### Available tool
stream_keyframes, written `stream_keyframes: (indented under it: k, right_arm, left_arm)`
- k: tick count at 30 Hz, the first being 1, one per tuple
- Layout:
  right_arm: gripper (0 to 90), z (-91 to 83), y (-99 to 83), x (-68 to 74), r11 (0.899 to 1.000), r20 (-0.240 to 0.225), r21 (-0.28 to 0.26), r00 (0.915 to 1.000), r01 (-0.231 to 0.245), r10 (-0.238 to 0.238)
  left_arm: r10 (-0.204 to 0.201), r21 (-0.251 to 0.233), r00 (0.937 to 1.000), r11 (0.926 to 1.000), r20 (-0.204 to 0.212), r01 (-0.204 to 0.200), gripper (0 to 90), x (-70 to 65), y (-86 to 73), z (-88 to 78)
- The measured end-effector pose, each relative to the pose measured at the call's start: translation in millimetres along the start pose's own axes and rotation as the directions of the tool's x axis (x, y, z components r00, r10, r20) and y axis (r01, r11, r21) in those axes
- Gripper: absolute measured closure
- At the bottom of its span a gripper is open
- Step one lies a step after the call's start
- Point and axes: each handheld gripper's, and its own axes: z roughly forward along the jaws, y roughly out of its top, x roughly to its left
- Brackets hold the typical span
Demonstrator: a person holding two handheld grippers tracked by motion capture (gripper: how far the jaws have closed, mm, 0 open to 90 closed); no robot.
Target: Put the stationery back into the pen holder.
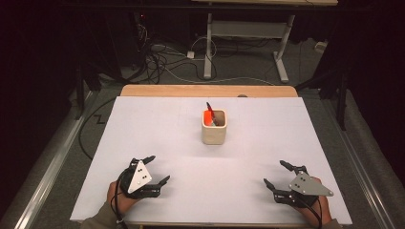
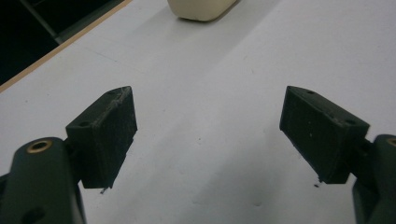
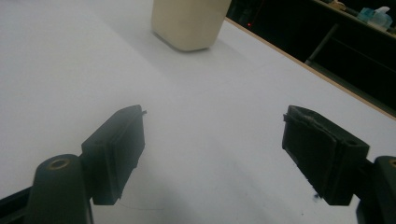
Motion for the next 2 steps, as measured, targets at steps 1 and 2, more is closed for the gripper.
stream_keyframes:
  k: [1,2]
  right_arm:
    - [20.8,0.1,-0.1,-0.4,1.0,0.003,0.002,1.0,-0.005,0.005]
    - [20.8,0.2,-0.2,-0.7,1.0,0.005,0.004,1.0,-0.007,0.007]
  left_arm:
    - [-0.004,-0.001,1.0,1.0,-0.001,0.004,18.5,0.2,0.2,0.2]
    - [-0.005,-0.001,1.0,1.0,-0.001,0.005,18.5,0.3,0.5,0.4]
